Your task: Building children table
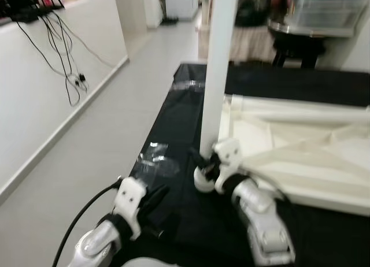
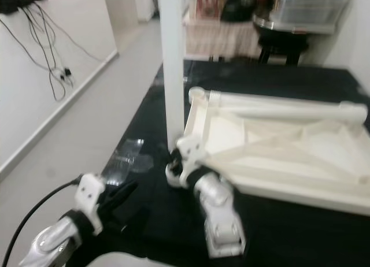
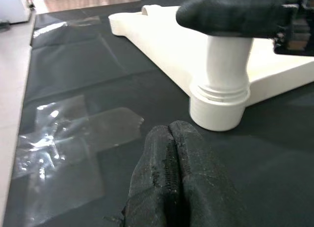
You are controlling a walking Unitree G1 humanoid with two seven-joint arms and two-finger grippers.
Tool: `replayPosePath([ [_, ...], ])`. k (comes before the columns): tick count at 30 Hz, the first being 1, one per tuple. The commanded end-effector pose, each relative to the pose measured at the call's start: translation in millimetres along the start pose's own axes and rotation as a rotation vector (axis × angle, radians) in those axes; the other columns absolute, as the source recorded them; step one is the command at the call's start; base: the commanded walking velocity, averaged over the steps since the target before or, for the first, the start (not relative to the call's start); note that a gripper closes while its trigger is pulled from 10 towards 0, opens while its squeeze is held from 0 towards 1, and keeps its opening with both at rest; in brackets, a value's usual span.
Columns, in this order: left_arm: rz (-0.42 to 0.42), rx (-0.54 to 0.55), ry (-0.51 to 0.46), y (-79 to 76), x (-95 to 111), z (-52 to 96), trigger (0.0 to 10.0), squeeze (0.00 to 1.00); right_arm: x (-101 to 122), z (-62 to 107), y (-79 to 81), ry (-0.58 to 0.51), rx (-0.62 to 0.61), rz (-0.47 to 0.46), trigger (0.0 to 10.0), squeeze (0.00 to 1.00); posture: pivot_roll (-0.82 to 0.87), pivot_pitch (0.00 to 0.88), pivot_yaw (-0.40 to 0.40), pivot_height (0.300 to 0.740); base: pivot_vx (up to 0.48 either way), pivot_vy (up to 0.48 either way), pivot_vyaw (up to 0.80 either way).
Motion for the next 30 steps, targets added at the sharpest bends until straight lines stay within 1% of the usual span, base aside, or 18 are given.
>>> replayPosePath([
  [1, -0.011, -0.016, 0.005, 1.6, 0.3, -0.5, 10.0, 0.0, -19.9, -0.4, 18.7, 0.084, 0.11, -0.007, 0.0, 0.0, -0.03, 0.093, 0.037, 0.74, 0.0, 0.0, 0.0],
  [4, -0.018, -0.005, 0.0, 3.1, 1.1, -1.9, 10.0, 0.0, -25.1, -3.3, 21.9, 0.097, 0.155, -0.07, 0.0, 0.0, -0.03, 0.091, 0.04, 0.74, 0.0, 0.0, 0.0],
  [5, -0.019, 0.01, -0.005, 4.5, 1.5, -1.9, 10.0, 0.0, -24.6, -3.5, 21.1, 0.09, 0.177, -0.134, 10.0, 0.0, -0.02, 0.09, 0.038, 0.74, 0.0, 0.0, 0.0],
  [6, -0.019, 0.01, -0.005, 4.5, 1.5, -1.9, 10.0, 0.0, -24.6, -3.5, 21.1, 0.09, 0.177, -0.134, 10.0, 0.0, -0.02, 0.09, 0.038, 0.74, 0.0, 0.0, 0.0],
  [7, -0.019, 0.026, -0.012, 5.7, 2.0, -2.0, 10.0, 0.0, -18.4, -2.2, 24.6, 0.058, 0.253, -0.201, 10.0, 1.0, -0.02, 0.09, 0.038, 0.74, 0.0, 0.0, 0.0],
  [9, -0.019, 0.029, -0.013, 5.9, 2.1, -2.0, 10.0, 0.0, -16.2, -1.4, 26.1, 0.051, 0.266, -0.213, 10.0, 1.0, -0.02, 0.09, 0.038, 0.74, 0.0, 0.0, 0.0],
  [10, -0.017, 0.025, -0.013, 5.5, 2.1, -2.2, 10.0, 0.0, -9.5, -1.0, 29.5, 0.018, 0.331, -0.2, 10.0, 1.0, -0.02, 0.089, 0.038, 0.74, 0.0, 0.0, 0.0],
  [11, -0.017, 0.025, -0.013, 5.5, 2.1, -2.2, 10.0, 0.0, -9.5, -1.0, 29.5, 0.018, 0.331, -0.2, 10.0, 1.0, -0.02, 0.089, 0.038, 0.74, 0.0, 0.0, 0.0],
  [12, -0.016, 0.021, -0.012, 5.0, 1.9, -2.8, 10.0, 0.0, -2.1, -0.1, 30.6, -0.016, 0.392, -0.171, 10.0, 1.0, -0.02, 0.086, 0.039, 0.74, 0.0, 0.0, 0.0],
  [14, -0.015, 0.017, -0.012, 4.6, 1.7, -3.2, 10.0, 0.0, 3.2, -0.1, 28.8, -0.04, 0.444, -0.14, 10.0, 1.0, -0.02, 0.086, 0.039, 0.74, 0.0, 0.0, 0.0],
  [17, -0.015, 0.017, -0.012, 4.6, 1.7, -3.2, 10.0, 0.0, 3.2, -0.1, 28.8, -0.04, 0.444, -0.14, 10.0, 1.0, -0.02, 0.086, 0.039, 0.74, 0.0, 0.0, 0.0],
  [18, -0.014, 0.014, -0.012, 3.9, 1.4, -3.7, 10.0, 0.0, 6.4, 0.3, 26.4, -0.055, 0.511, -0.098, 10.0, 0.08, -0.02, 0.083, 0.039, 0.74, 0.0, 0.0, 0.0],
  [19, -0.013, 0.013, -0.012, 3.2, 1.2, -3.9, 10.0, 0.0, 11.0, 1.3, 23.0, -0.067, 0.611, -0.059, 10.0, 0.0, -0.02, 0.08, 0.036, 0.74, 0.0, 0.0, 0.0],
  [20, -0.012, 0.013, -0.013, 2.5, 1.1, -4.0, 10.0, 0.0, 15.1, 2.4, 19.8, -0.07, 0.712, -0.031, 10.0, 0.0, -0.01, 0.08, 0.035, 0.74, 0.0, 0.0, 0.0],
  [21, -0.012, 0.013, -0.013, 2.5, 1.1, -4.0, 10.0, 0.0, 15.1, 2.4, 19.8, -0.07, 0.712, -0.031, 10.0, 0.0, -0.01, 0.08, 0.035, 0.74, 0.0, 0.0, 0.0],
  [23, -0.011, 0.013, -0.014, 1.6, 1.0, -3.9, 10.0, 0.0, 20.3, 4.5, 15.7, -0.07, 0.83, -0.01, 10.0, 0.0, -0.01, 0.079, 0.034, 0.74, 0.0, 0.0, 0.0],
  [29, -0.011, 0.013, -0.014, 0.4, 0.9, -3.2, 10.0, 0.0, 24.0, 1.3, 8.4, -0.061, 0.891, -0.03, 10.0, 0.0, 0.0, 0.082, 0.036, 0.74, 0.0, 0.0, 0.0],
  [30, -0.01, 0.013, -0.014, 0.0, 0.9, -3.1, 10.0, 0.0, 23.8, -0.3, 4.6, -0.052, 0.901, -0.053, 0.0, 0.0, 0.0, 0.084, 0.036, 0.74, 0.0, 0.0, 0.0],
])
Point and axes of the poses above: a point about 5 cm out from each wrist's last joint towards the gripper, its own z axis pointing back from the gripper into the wrist, its own x axis along the axis of the wrist's last joint, y = z × x, the point moved 5 cm from there along -z, pointing out of the wrist towards the gripper, and after that the axes turned 6 degrees about z, right-handed, at the moved point
